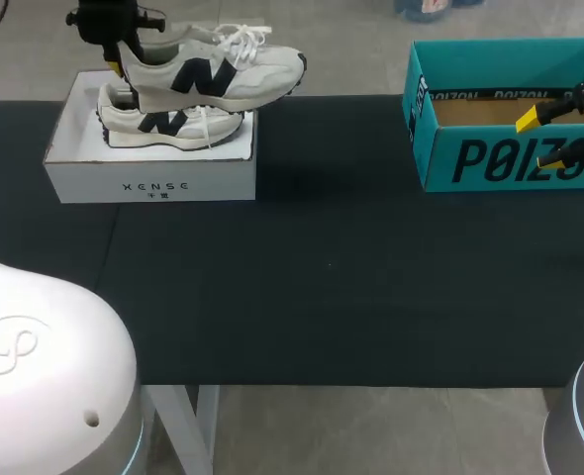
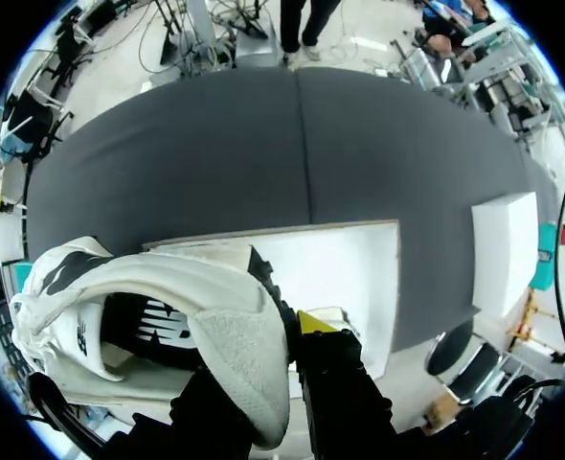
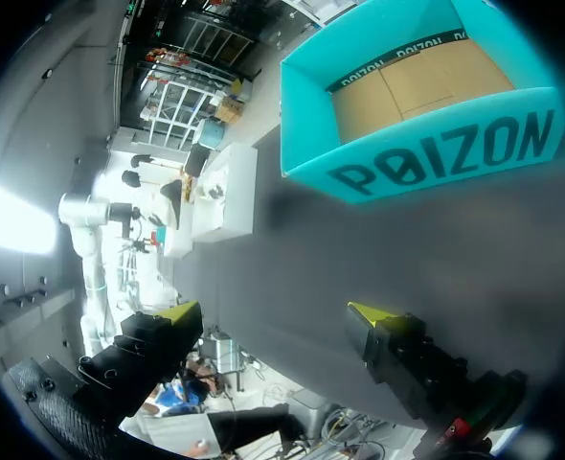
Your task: Take the shoe out of the shoebox, open the shoe tongue, remove and reinsert the insole, then place the shoe into the shoebox
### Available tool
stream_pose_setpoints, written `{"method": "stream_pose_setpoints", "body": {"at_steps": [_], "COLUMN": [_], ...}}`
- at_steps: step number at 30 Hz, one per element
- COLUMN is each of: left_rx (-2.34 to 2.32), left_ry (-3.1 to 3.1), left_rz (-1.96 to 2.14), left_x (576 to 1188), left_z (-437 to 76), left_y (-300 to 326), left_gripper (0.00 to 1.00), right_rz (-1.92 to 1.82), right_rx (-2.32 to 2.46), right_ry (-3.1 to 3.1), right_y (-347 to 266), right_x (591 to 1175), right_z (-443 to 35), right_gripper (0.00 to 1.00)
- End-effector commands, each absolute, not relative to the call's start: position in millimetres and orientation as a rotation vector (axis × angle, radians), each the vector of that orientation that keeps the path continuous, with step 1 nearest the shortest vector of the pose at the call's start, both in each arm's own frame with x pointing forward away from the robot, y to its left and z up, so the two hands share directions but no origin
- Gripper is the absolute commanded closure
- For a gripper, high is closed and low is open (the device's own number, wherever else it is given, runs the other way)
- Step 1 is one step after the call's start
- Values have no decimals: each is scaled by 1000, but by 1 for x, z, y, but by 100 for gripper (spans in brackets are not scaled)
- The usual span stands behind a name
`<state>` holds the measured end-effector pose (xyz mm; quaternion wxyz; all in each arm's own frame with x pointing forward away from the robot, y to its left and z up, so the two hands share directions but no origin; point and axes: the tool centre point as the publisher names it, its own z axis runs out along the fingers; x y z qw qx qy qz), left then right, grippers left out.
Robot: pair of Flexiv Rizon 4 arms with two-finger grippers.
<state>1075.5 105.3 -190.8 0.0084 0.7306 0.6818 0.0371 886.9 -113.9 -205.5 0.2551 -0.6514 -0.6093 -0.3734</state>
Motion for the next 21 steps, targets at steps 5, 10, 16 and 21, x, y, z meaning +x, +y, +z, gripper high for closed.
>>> {"method": "stream_pose_setpoints", "body": {"at_steps": [5, 10, 16, 21], "left_rx": [2330, 2347, 2372, 2356], "left_ry": [2083, 2102, 2088, 2101], "left_rz": [183, 185, 214, 256], "left_x": [1031, 1016, 993, 973], "left_z": [-192, -205, -228, -255], "left_y": [62, 32, -8, -35], "left_gripper": [100, 100, 100, 100], "right_rz": [-1011, -1011, -1011, -1011], "right_rx": [-1771, -1771, -1771, -1771], "right_ry": [-1655, -1655, -1655, -1655], "right_y": [-114, -114, -114, -114], "right_x": [887, 887, 887, 887], "right_z": [-206, -206, -206, -206], "right_gripper": [0, 0, 0, 0]}}
